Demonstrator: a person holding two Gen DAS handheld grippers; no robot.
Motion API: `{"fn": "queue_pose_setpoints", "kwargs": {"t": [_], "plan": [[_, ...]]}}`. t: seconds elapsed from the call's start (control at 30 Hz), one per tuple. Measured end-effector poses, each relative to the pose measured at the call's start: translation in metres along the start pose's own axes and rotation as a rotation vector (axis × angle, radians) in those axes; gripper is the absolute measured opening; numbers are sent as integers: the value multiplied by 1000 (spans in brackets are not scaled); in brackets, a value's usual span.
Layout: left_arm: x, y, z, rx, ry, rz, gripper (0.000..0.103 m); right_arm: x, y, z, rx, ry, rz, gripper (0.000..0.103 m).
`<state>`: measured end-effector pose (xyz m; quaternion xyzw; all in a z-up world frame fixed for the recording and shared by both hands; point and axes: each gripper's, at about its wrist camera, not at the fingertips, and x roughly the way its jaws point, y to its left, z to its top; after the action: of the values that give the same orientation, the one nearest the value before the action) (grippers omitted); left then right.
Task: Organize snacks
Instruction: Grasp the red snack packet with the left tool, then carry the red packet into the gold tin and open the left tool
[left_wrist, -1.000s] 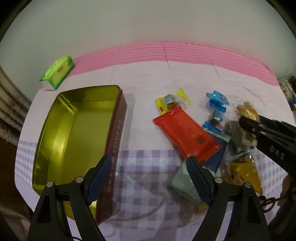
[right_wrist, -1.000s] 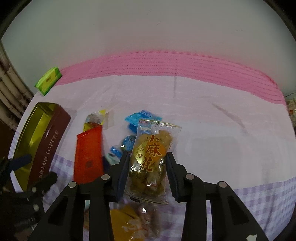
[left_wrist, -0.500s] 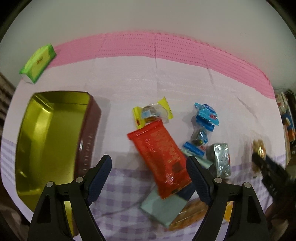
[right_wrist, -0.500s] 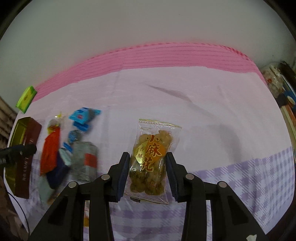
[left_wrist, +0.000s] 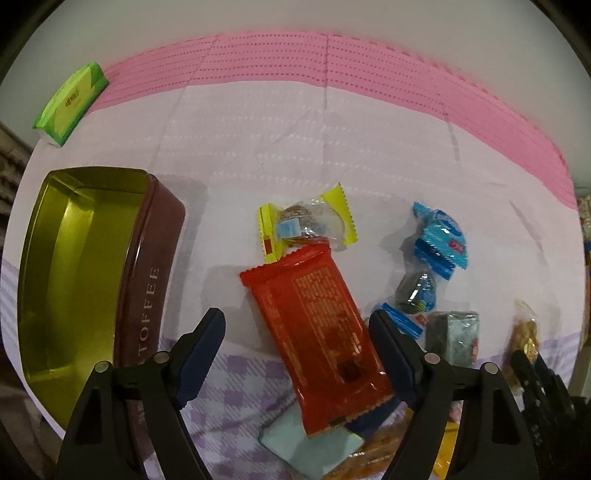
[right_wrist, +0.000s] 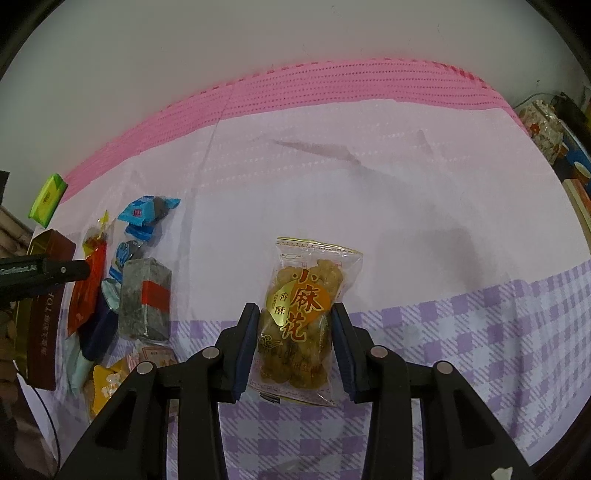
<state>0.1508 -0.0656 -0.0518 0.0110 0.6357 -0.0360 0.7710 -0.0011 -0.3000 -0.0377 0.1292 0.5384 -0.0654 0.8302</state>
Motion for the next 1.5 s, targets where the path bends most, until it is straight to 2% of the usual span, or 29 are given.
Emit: {"fn": "queue_pose_setpoints", "kwargs": {"t": [0.3, 0.43, 0.63, 0.83, 0.87, 0.93, 1.1, 1.5], "plan": [[5, 2, -6, 65, -5, 28, 75, 4, 2, -2, 1, 7, 11, 36], [10, 15, -16, 80, 15, 45, 66, 5, 2, -1, 0, 8, 11, 36], [15, 25, -21, 99, 17, 63, 62, 5, 4, -3, -3, 8, 0, 37], [15, 20, -22, 176, -15, 74, 61, 6, 6, -5, -7, 15, -9, 37], [14, 19, -23, 185, -18, 71, 60, 6, 7, -5, -10, 16, -13, 37], [11, 14, -27, 196, -20, 49, 51, 6, 7, -5, -9, 17, -17, 37], [8, 12, -31, 205, -25, 39, 46, 8, 9, -5, -12, 22, -32, 38], [-12, 21, -51, 224, -37, 2, 45, 10, 17, -5, -33, 29, -79, 39]]}}
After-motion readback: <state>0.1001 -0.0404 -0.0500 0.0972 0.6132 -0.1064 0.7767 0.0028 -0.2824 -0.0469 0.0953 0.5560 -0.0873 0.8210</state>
